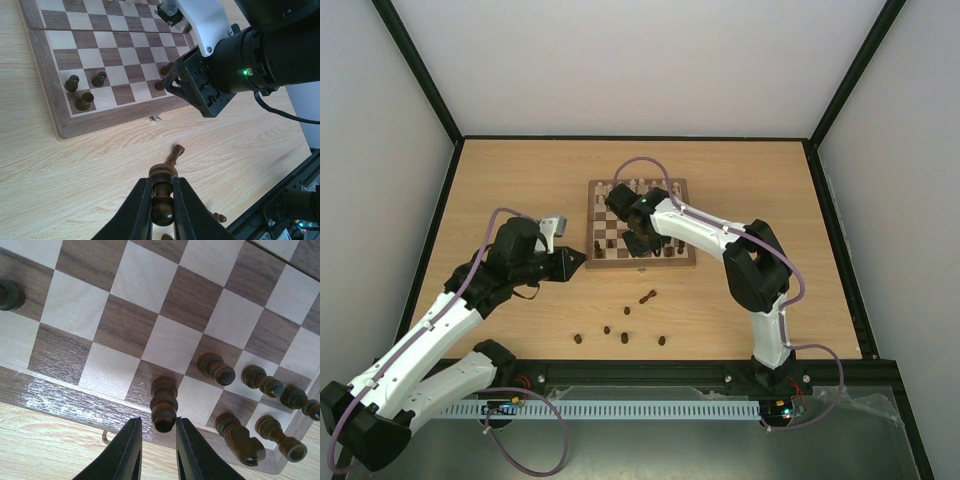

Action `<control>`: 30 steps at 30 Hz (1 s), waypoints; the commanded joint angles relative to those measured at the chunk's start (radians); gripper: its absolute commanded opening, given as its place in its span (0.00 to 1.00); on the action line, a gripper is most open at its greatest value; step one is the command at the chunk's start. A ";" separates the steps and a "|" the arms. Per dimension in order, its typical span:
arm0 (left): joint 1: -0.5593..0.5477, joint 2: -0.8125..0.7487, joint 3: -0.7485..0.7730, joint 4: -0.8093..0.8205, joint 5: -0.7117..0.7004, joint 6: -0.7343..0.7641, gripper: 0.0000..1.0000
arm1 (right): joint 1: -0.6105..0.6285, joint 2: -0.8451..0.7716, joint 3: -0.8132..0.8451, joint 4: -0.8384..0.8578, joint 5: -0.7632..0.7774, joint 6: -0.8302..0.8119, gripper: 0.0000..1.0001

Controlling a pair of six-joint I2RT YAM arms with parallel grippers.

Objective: Set up the chess pieces on the board
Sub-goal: Place the chess piece on the chessboard.

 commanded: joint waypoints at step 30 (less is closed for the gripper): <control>0.006 0.034 -0.002 0.018 0.015 0.000 0.02 | -0.010 -0.206 -0.084 0.019 -0.054 0.019 0.43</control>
